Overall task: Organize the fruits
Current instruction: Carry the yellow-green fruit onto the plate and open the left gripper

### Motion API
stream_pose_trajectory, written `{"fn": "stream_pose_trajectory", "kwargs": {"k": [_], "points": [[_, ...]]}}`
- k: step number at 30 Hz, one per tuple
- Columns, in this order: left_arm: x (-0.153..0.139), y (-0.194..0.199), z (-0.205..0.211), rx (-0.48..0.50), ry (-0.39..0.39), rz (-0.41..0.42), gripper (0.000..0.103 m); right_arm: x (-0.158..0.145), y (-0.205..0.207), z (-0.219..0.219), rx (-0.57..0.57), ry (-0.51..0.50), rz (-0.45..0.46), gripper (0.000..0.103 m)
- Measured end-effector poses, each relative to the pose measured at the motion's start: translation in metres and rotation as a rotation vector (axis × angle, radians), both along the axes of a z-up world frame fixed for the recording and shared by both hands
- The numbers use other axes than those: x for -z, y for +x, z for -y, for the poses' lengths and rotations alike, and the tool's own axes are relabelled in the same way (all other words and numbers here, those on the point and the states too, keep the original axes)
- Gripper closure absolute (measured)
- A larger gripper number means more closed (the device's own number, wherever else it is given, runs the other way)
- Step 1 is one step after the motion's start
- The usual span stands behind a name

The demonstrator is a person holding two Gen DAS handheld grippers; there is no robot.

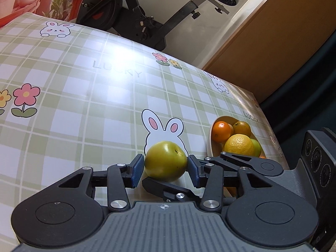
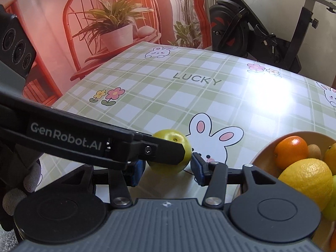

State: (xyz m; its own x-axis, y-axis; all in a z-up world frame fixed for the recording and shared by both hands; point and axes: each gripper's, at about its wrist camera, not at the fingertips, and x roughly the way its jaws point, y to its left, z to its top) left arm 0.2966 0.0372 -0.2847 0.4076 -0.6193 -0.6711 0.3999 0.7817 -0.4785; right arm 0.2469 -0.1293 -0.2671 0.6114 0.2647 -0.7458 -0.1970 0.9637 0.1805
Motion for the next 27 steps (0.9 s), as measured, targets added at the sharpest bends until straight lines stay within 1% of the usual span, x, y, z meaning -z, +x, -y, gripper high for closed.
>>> {"fn": "stream_pose_trajectory", "kwargs": {"k": [3, 5, 9, 12, 15, 22, 27], "points": [[0.003, -0.009, -0.003, -0.021, -0.01, -0.006, 0.055, 0.002, -0.006, -0.003, -0.015, -0.014, 0.004, 0.053], [0.001, -0.014, -0.004, -0.025, -0.006, 0.0, 0.055, 0.001, -0.008, -0.004, -0.02, -0.004, 0.002, 0.055], [-0.008, -0.024, -0.001, -0.012, 0.006, 0.03, 0.055, -0.003, -0.015, -0.005, -0.031, -0.006, 0.009, 0.055], [-0.016, -0.033, 0.004, -0.006, 0.016, 0.057, 0.055, -0.007, -0.024, -0.002, -0.024, 0.01, 0.025, 0.055], [-0.024, -0.04, 0.012, -0.005, 0.014, 0.076, 0.055, -0.014, -0.034, 0.0, -0.021, 0.003, 0.05, 0.055], [-0.057, -0.048, 0.039, 0.06, 0.035, 0.152, 0.055, -0.037, -0.053, 0.014, 0.018, 0.0, 0.121, 0.055], [-0.07, -0.057, 0.071, 0.129, 0.047, 0.186, 0.055, -0.054, -0.069, 0.035, 0.092, 0.025, 0.176, 0.055]]}}
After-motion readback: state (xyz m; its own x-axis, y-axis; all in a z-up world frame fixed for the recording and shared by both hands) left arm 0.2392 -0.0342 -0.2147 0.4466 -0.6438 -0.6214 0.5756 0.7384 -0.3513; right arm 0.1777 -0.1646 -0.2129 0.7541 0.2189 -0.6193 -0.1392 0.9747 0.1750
